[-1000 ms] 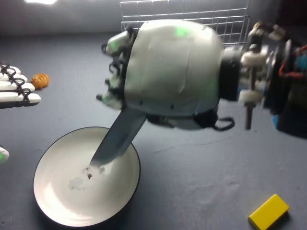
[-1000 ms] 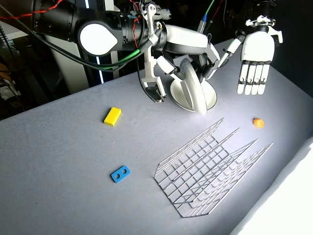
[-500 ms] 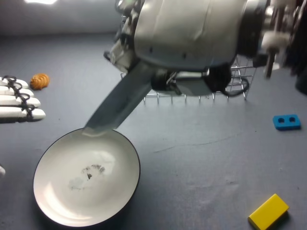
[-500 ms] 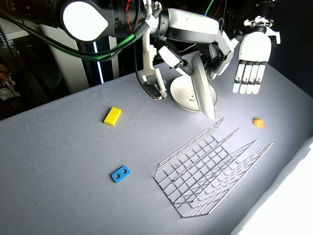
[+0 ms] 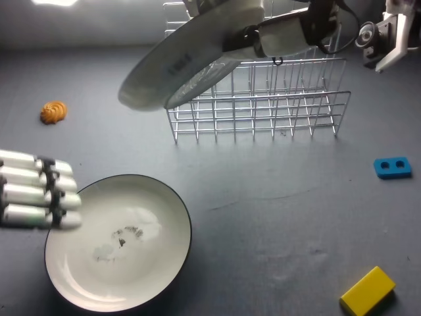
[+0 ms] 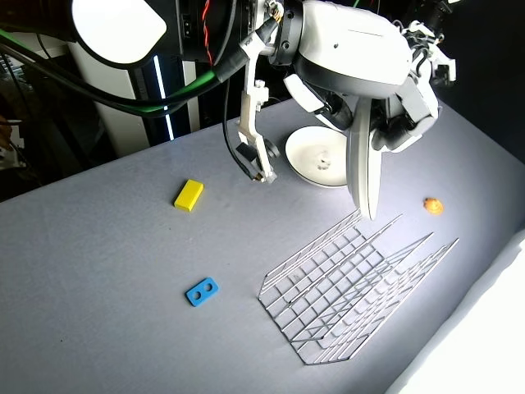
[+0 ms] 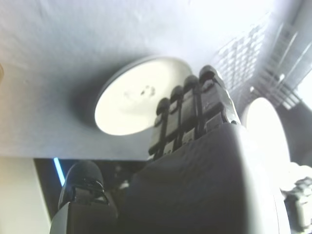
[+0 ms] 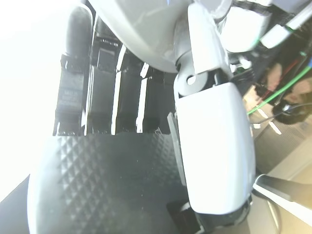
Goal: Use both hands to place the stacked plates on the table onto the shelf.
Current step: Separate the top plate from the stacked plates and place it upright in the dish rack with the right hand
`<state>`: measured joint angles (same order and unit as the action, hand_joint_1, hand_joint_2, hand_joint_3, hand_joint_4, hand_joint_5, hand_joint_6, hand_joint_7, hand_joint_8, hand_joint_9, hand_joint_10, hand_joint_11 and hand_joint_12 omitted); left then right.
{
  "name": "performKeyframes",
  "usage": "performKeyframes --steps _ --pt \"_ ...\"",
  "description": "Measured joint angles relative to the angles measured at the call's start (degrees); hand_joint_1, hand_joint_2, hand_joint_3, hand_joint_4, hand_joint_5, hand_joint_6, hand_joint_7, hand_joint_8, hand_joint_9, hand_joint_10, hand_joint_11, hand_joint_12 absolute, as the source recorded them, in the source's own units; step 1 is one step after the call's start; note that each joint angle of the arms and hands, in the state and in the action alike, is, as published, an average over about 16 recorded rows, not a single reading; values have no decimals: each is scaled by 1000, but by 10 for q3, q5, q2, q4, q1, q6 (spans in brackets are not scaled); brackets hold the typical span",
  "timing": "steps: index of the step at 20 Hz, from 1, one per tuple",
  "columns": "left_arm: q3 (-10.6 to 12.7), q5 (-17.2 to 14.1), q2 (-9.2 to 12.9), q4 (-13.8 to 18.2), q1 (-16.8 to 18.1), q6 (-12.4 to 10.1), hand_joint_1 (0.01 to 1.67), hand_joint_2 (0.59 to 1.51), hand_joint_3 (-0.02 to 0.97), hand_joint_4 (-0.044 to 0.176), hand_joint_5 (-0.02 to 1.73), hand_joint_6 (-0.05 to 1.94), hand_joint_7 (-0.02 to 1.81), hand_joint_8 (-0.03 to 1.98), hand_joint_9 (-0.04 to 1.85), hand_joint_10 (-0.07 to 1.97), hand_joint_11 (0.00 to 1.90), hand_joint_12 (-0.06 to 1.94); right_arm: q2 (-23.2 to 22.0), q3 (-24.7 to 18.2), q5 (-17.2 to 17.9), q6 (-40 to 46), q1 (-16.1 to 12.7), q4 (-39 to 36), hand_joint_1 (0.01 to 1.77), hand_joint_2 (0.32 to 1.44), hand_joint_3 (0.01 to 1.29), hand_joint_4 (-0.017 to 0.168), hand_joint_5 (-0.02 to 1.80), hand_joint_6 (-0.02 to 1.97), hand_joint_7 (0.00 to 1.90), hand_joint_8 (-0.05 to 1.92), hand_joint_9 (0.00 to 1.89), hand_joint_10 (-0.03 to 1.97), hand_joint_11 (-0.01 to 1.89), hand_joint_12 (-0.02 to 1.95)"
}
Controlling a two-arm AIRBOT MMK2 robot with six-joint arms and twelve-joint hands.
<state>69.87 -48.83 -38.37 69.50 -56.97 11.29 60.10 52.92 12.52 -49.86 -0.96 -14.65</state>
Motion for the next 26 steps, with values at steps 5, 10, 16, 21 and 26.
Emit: performKeyframes --steps 5,10,16,21,26 --pt "-9 -15 0 26 -3 0 18 1139 11 5 52 20 47 -1 25 11 19 15 -2 22 -1 55 -10 5 1189 1057 12 -3 872 1015 1009 990 1008 566 591 1359" --pt "-14 -17 0 35 -1 0 18 1142 12 4 55 19 46 0 23 11 21 16 -3 45 1 108 -13 10 1190 1058 12 -3 854 1044 1004 1009 1000 573 582 1376" --pt "-15 -21 0 33 8 0 18 1145 12 4 57 19 47 -1 26 11 23 16 -3 78 3 164 -9 19 1190 1061 12 -3 843 1059 998 1033 989 601 578 1369" --pt "-15 -27 0 33 15 0 17 1145 11 4 60 20 47 0 25 12 21 16 5 109 -6 180 -4 42 1190 1067 13 -5 830 1057 998 1041 984 603 574 1366" --pt "-16 -23 -1 33 19 0 18 1146 11 4 58 19 48 0 25 12 19 16 18 138 -20 167 2 83 1190 1073 13 -7 825 1052 991 1046 977 597 563 1368"
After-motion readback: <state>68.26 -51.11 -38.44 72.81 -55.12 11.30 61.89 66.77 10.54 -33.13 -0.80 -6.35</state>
